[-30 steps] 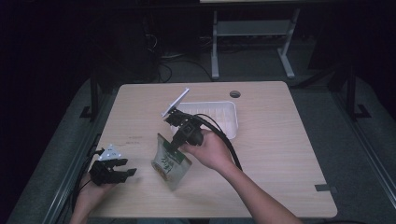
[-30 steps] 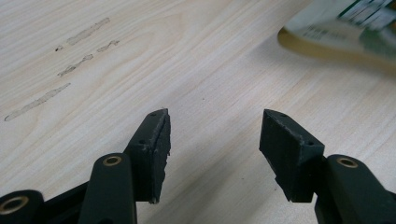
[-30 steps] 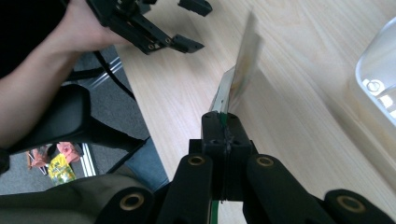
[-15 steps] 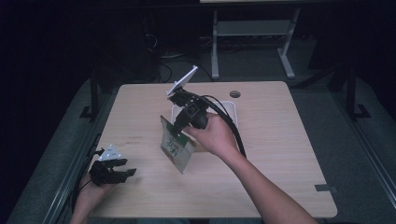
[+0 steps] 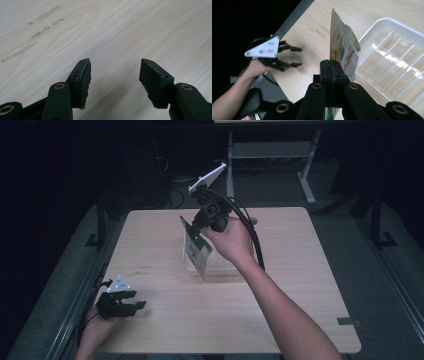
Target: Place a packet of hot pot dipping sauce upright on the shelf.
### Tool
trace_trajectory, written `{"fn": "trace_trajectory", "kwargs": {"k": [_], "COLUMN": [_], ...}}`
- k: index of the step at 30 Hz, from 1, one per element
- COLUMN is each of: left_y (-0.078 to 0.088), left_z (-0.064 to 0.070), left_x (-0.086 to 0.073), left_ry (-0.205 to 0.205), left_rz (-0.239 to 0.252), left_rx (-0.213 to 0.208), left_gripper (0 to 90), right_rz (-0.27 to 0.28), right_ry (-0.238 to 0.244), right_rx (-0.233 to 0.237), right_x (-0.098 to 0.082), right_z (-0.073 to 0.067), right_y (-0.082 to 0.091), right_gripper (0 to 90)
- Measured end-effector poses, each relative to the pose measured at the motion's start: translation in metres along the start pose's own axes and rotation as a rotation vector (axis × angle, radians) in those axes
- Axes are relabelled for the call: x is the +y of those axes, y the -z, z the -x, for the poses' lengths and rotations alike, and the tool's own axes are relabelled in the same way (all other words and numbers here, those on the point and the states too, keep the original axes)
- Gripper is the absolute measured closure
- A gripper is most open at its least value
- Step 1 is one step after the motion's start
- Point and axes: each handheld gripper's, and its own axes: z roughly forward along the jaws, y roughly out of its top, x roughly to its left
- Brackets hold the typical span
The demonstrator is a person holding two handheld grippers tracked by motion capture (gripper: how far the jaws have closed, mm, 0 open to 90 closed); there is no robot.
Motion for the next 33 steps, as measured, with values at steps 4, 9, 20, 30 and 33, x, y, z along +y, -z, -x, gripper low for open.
{"fn": "trace_trajectory", "kwargs": {"k": [4,9,20,30,33], "left_y": [0.000,0.001,0.001,0.001,0.001], "left_z": [0.000,0.000,0.000,0.000,0.000], "left_x": [0.000,0.001,0.001,0.001,0.001], "left_ry": [0.000,-0.003,-0.003,-0.002,-0.002], "left_rz": [-0.003,0.008,0.006,0.010,0.009], "left_rx": [0.002,0.001,0.000,0.000,0.000], "left_gripper": [41.8,41.8,42.0,42.0,41.9], "right_rz": [0.020,0.032,0.062,0.097,0.100], "right_ry": [-0.030,-0.059,-0.111,-0.171,-0.182], "right_rx": [-0.021,-0.034,-0.081,-0.095,-0.096], "right_x": [0.014,0.025,0.038,0.047,0.049], "right_z": [0.004,0.008,0.019,0.027,0.029], "right_y": [-0.005,-0.011,-0.021,-0.031,-0.035], "right_gripper": [89.7,89.7,89.6,89.5,89.4]}}
